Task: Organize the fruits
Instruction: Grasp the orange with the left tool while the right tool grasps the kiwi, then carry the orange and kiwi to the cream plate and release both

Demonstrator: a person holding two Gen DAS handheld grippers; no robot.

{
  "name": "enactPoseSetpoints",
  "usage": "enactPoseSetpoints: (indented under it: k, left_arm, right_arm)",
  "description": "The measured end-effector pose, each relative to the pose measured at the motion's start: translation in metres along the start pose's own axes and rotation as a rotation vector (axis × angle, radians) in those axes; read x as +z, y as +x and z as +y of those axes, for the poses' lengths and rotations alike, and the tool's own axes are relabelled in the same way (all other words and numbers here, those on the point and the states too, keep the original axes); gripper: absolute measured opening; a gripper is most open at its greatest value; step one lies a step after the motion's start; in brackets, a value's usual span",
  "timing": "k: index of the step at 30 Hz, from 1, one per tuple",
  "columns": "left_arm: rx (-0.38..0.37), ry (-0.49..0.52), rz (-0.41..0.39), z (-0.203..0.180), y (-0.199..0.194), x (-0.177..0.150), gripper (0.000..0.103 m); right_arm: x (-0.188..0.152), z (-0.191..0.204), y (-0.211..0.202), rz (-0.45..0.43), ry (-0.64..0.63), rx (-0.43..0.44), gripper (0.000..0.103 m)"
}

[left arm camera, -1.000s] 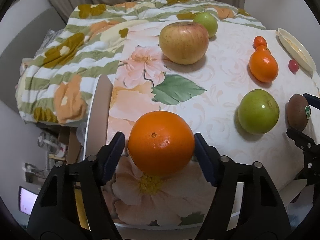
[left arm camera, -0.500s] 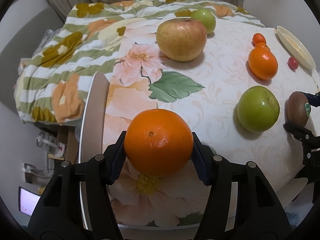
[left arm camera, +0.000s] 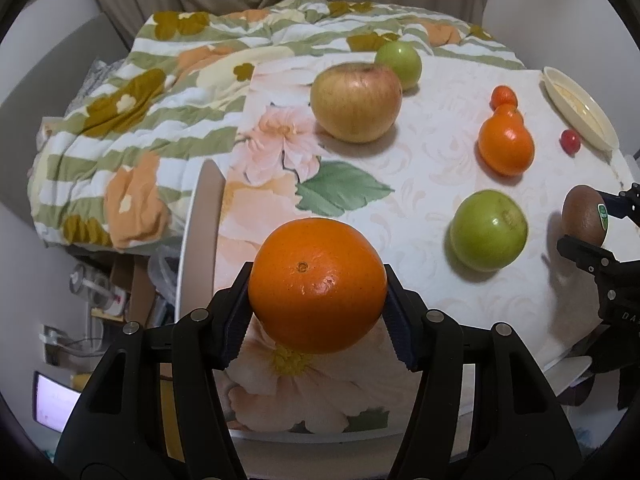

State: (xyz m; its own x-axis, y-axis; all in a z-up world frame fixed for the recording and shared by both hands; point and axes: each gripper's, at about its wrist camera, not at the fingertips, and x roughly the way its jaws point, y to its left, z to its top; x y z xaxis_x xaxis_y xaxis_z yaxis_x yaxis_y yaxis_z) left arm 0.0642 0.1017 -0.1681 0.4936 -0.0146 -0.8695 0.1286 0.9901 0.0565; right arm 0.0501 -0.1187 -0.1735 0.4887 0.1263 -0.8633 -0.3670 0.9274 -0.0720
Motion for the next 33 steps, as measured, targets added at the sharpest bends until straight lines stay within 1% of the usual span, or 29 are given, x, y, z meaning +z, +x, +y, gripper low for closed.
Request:
enactPoseSetpoints:
  k: [7,11,14,17,21,24,28,33]
  left_arm:
    - [0.000,0.002,-0.031,-0.007,-0.021,0.022,0.066]
    - [0.006,-0.002,-0.057,-0.021,-0.033,0.041,0.066]
    - [0.008,-0.015,-0.086,-0.038,-0.044,0.059,0.066]
    - [0.001,-0.031,-0.113,-0.066,-0.055,0.082,0.066]
    - [-0.005,-0.027,-0.152,-0.106,-0.063,0.110,0.066]
    - [-0.025,-0.026,-0.184,-0.145,-0.066,0.134,0.066]
    - [-0.052,-0.011,-0.207,-0.194,-0.062,0.159,0.066]
    - [-0.114,0.013,-0.201,-0.256,-0.044,0.189,0.066]
  right_arm:
    - [0.018,-0.017,-0.026,-0.044,0.055,0.005,0.061]
    - [0.028,-0.039,-0.043,-0.074,0.084,0.012,0.061]
    - [0.035,-0.062,-0.054,-0.090,0.102,0.024,0.061]
    - [0.041,-0.090,-0.066,-0.105,0.107,0.028,0.061]
    - [0.045,-0.131,-0.080,-0.129,0.110,0.025,0.061]
    - [0.045,-0.168,-0.087,-0.147,0.114,0.019,0.061]
    - [0.044,-0.219,-0.091,-0.160,0.130,0.001,0.061]
    - [0.040,-0.272,-0.087,-0.153,0.156,-0.021,0.061]
